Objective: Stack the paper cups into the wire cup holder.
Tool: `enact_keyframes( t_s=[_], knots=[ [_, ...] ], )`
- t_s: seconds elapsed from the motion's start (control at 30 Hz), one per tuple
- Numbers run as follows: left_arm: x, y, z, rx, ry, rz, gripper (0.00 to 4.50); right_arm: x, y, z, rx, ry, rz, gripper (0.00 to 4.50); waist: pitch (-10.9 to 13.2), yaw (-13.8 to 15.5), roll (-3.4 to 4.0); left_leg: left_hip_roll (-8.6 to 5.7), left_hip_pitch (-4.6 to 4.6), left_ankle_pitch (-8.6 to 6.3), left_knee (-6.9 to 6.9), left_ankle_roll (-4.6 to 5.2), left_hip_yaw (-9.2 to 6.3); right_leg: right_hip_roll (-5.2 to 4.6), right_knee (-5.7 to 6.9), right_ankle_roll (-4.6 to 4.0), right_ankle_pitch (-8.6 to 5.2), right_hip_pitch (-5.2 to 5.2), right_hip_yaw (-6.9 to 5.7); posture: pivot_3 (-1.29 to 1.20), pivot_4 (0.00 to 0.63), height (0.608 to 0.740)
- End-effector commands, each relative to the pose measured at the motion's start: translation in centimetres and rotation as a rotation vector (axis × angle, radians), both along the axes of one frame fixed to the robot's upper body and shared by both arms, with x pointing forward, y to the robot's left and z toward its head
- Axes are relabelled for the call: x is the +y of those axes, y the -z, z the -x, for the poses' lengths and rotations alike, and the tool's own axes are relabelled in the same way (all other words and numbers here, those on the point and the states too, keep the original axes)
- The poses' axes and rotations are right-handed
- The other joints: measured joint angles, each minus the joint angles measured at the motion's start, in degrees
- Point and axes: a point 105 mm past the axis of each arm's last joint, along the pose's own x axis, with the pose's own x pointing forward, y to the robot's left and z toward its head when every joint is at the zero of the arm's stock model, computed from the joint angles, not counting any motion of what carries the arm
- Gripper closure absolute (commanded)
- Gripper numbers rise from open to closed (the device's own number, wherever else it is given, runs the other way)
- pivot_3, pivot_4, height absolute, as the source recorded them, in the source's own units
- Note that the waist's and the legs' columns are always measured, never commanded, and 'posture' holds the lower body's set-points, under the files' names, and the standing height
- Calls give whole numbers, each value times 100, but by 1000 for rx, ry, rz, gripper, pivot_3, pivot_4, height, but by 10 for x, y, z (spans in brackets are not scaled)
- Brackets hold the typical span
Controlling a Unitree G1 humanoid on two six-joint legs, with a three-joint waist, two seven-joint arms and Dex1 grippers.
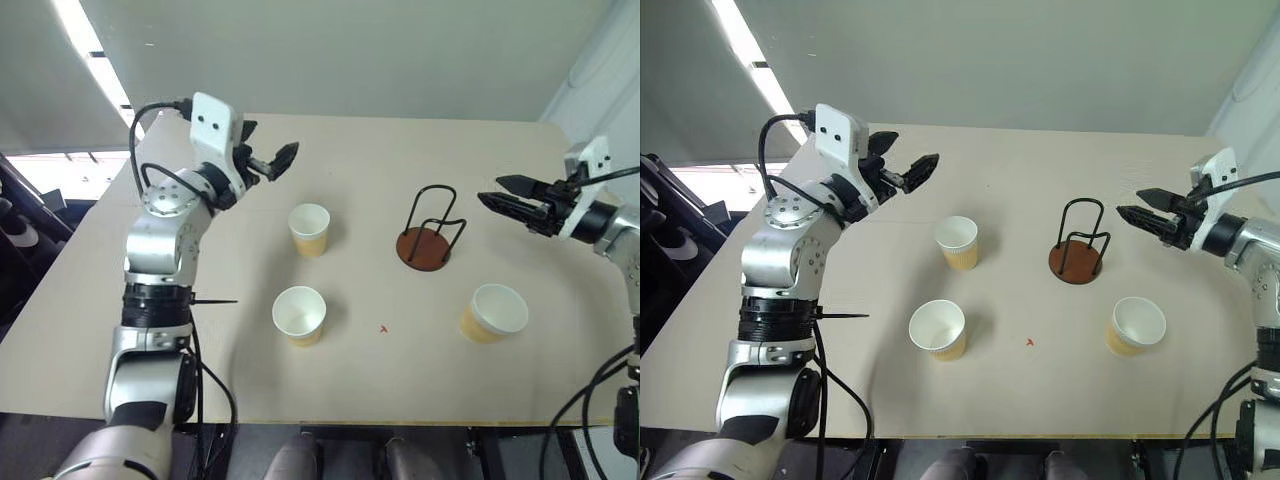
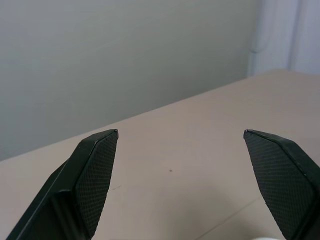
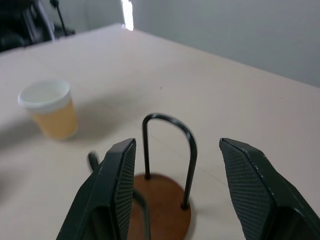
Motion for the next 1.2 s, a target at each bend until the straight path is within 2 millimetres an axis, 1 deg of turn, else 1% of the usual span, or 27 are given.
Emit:
enact_keyframes(
  t_s=[0.03, 0.07, 0.13, 0.2, 0.27, 0.47, 0.53, 0.6, 0.67, 0.77, 0.9, 1.0, 1.2],
  knots=[
    [-15, -22, 16, -51, 120, 5, 202, 2, -23, 18, -69, -19, 17, 1833, 0, 2, 0, 0, 0, 0, 0, 0, 1, 0, 0, 0, 0, 0, 1, 0, 150, 740],
    [-20, -21, 20, -37, 164, 7, 202, 2, -22, 20, -60, -13, 20, 1833, 0, 5, -1, -1, -2, 0, 1, 0, 2, 0, -1, 0, 0, 0, 1, 0, 150, 740],
    [-30, -17, 30, -22, 240, -19, 202, 4, -12, 25, 4, -25, 82, 1833, 0, 6, -1, -1, -2, 0, 4, 0, 2, 0, -2, 1, 1, 1, 1, 0, 150, 740],
    [-37, -14, 38, 9, 309, -34, 202, 7, -10, 30, 35, -48, 84, 1833, 1, 3, -2, -1, -3, 0, 5, 0, 2, 0, -2, 2, 1, 2, 1, 0, 150, 740],
    [-40, -11, 42, 37, 344, -45, 202, 10, -10, 32, 37, -63, 80, 1833, 0, -9, -1, 0, 1, 0, 3, 0, 2, 0, -1, 2, 1, 2, 2, 0, 150, 740],
    [-50, 8, 59, 127, 451, -122, 202, 17, 4, 36, 93, -100, 82, 1833, 0, -29, -1, 0, 6, 2, 7, 2, 3, 0, -4, 3, 0, 2, 4, 0, 150, 740],
    [-51, 19, 66, 150, 470, -193, 202, 19, 8, 37, 101, -117, 92, 1833, 0, -31, -2, 0, 6, 3, 10, 3, 3, 0, -5, 3, 0, 2, 4, 0, 150, 740],
    [-49, 24, 67, 148, 453, -235, 202, 20, 10, 38, 112, -131, 96, 1833, 1, -31, -2, 0, 7, 3, 10, 3, 2, 0, -7, 3, 0, 2, 4, 0, 150, 740],
    [-43, 25, 63, 132, 396, -244, 202, 22, 12, 36, 109, -133, 109, 1833, 1, -29, -2, 0, 7, 3, 12, 4, 2, 0, -8, 4, -1, 2, 4, 0, 150, 740],
    [-40, 24, 64, 118, 364, -228, 202, 23, 15, 32, 100, -123, 118, 1833, 0, -34, -2, 0, 8, 5, 15, 6, 3, -1, -6, 4, 0, 2, 5, 0, 150, 740],
    [-37, 26, 66, 111, 337, -215, 202, 16, 25, 25, 107, -85, 142, 1833, 0, -39, -2, 1, 9, 5, 15, 7, 2, 0, -5, 4, 0, 2, 5, 0, 150, 740],
    [-34, 28, 68, 118, 337, -215, 202, 14, 28, 22, 114, -76, 145, 1833, 0, -38, -1, 0, 9, 5, 15, 7, 2, -1, -4, 4, 0, 2, 5, 0, 150, 740],
    [-36, 30, 74, 152, 419, -234, 202, 7, 31, 8, 108, -43, 184, 1833, 0, -43, -1, 0, 10, 5, 15, 7, 3, -1, -1, 4, 0, 2, 5, 0, 150, 740]
  ],
)
